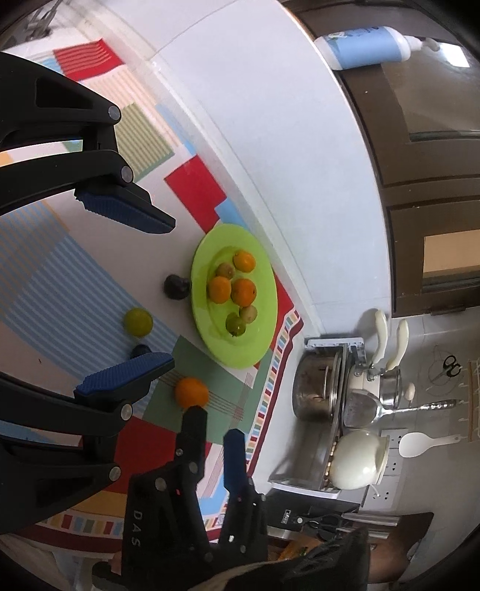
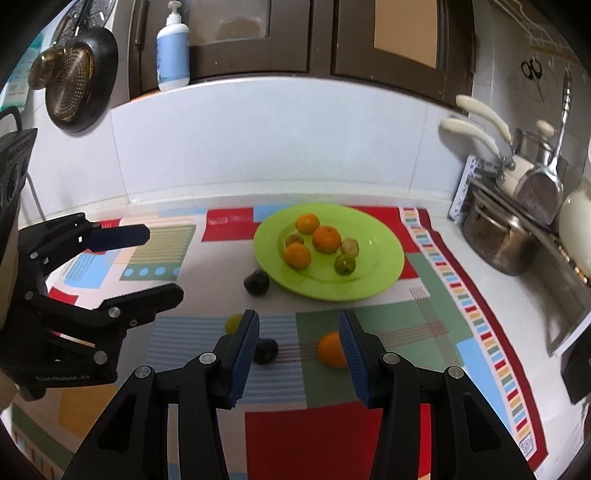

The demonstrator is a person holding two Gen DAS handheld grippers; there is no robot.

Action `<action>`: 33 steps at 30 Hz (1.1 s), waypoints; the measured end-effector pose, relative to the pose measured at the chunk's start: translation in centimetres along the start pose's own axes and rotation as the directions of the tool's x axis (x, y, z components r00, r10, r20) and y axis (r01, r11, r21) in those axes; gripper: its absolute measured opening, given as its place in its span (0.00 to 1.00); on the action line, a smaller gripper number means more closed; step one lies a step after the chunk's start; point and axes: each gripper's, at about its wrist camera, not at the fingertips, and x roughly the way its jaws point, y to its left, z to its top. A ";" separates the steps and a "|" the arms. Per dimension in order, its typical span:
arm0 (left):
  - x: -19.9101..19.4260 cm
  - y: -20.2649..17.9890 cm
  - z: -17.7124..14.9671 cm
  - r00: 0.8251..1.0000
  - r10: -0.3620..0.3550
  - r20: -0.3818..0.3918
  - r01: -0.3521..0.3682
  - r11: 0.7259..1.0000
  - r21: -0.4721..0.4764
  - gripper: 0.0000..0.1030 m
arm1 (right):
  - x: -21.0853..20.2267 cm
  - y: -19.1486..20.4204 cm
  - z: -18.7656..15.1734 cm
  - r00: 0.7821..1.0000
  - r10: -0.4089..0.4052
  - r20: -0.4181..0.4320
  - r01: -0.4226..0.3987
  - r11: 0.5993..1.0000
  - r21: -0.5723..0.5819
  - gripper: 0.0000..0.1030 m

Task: Organize fruits
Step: 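Withdraw both open tools from the plate toward the remaining fruit, then grasp an orange with the right tool while the left tool grasps a dark purple plum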

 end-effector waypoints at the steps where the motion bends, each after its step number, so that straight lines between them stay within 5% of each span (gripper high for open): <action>1: 0.2 -0.4 -0.1 1.000 -0.003 0.000 0.003 1.000 0.005 0.64 | 0.1 -0.2 -0.2 1.000 0.000 -0.009 0.000 1.000 0.000 0.45; 22: 5.3 -4.5 -1.8 0.989 -0.047 -0.141 0.029 0.992 -0.122 0.35 | 3.1 -4.2 -3.0 0.994 0.070 -0.085 -0.071 0.997 -0.007 0.45; 33: 7.8 -5.0 -1.9 0.980 -0.056 -0.190 0.031 0.991 -0.133 0.33 | 5.9 -5.1 -3.3 0.983 0.134 -0.127 -0.133 0.991 0.012 0.45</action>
